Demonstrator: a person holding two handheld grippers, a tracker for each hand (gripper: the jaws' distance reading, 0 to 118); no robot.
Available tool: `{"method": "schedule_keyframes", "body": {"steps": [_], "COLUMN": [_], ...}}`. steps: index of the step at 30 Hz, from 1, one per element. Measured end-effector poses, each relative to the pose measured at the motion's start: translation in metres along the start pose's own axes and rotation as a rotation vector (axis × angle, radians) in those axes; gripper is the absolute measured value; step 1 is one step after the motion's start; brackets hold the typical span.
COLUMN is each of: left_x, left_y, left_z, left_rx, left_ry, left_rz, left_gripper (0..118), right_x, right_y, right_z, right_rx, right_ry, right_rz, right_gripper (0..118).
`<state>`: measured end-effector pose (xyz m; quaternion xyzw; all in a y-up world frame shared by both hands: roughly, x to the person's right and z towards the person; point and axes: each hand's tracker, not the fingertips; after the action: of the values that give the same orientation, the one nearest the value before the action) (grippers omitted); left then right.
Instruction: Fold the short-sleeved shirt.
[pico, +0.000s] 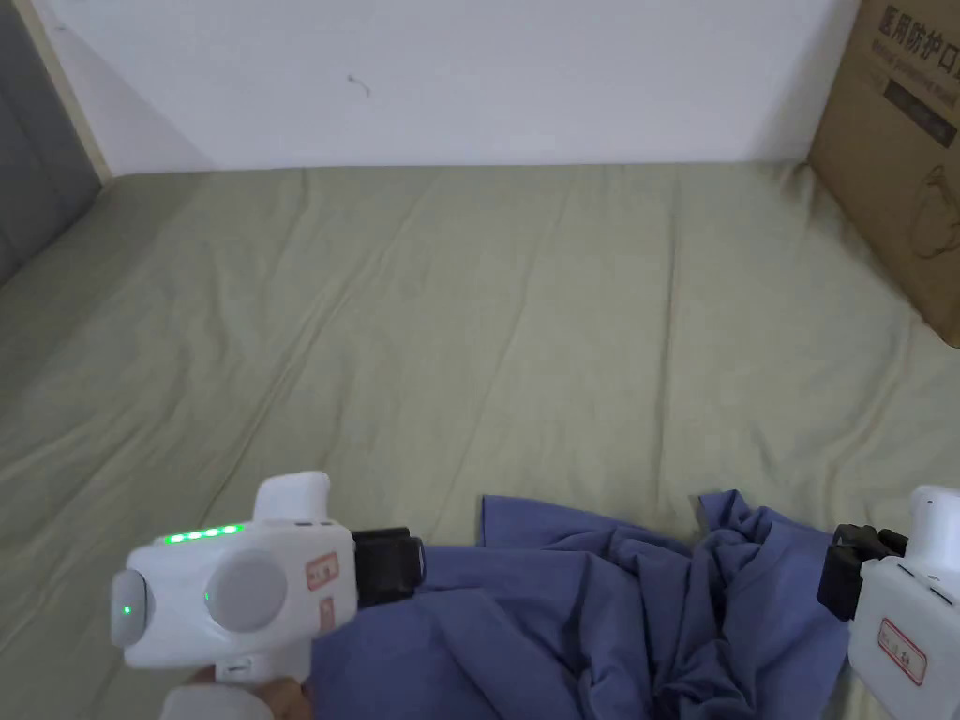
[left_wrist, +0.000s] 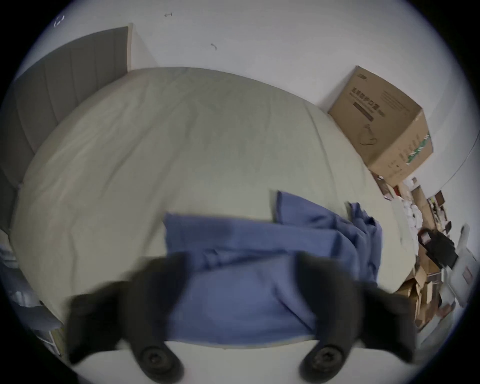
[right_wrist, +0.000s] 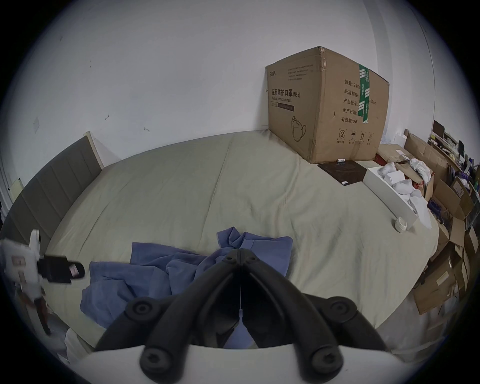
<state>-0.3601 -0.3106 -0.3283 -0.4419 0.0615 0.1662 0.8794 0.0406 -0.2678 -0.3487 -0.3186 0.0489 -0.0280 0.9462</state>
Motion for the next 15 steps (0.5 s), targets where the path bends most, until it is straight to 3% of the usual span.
{"method": "schedule_keyframes", "body": {"steps": [2, 5, 7, 9, 11, 12, 13, 14, 15], "left_x": [-0.014, -0.034, -0.045, -0.049, -0.041, -0.036, -0.032, -0.031, -0.028], "left_y": [0.009, 0.015, 0.011, 0.004, 0.003, 0.004, 0.004, 0.003, 0.004], "left_z": [-0.019, -0.060, -0.088, -0.103, -0.090, -0.085, -0.083, -0.083, -0.080], "left_rx": [0.011, -0.097, -0.132, -0.165, -0.116, -0.100, -0.095, -0.096, -0.097], "left_ry": [0.025, 0.105, 0.115, 0.183, 0.153, 0.164, 0.188, 0.174, 0.168], "left_rz": [0.001, 0.023, 0.024, 0.026, 0.007, -0.052, -0.096, -0.079, -0.075], "left_gripper": [106, 103, 81, 77, 73, 63, 44, 15, 5], "right_x": [0.002, 0.004, 0.004, 0.004, 0.004, 0.004, 0.003, 0.003, 0.002], "right_y": [-0.002, -0.005, -0.007, -0.008, -0.008, -0.008, -0.008, -0.008, -0.008], "right_z": [-0.003, -0.007, -0.010, -0.011, -0.013, -0.015, -0.017, -0.019, -0.020], "right_rx": [-0.009, -0.031, -0.046, -0.056, -0.064, -0.067, -0.071, -0.080, -0.087], "right_ry": [-0.003, -0.014, -0.021, -0.025, -0.027, -0.025, -0.025, -0.022, -0.015], "right_rz": [-0.001, -0.001, 0.003, 0.010, 0.020, 0.026, 0.029, 0.032, 0.034], "right_gripper": [0, 0, 0, 0, 0, 0, 0, 0, 0]}}
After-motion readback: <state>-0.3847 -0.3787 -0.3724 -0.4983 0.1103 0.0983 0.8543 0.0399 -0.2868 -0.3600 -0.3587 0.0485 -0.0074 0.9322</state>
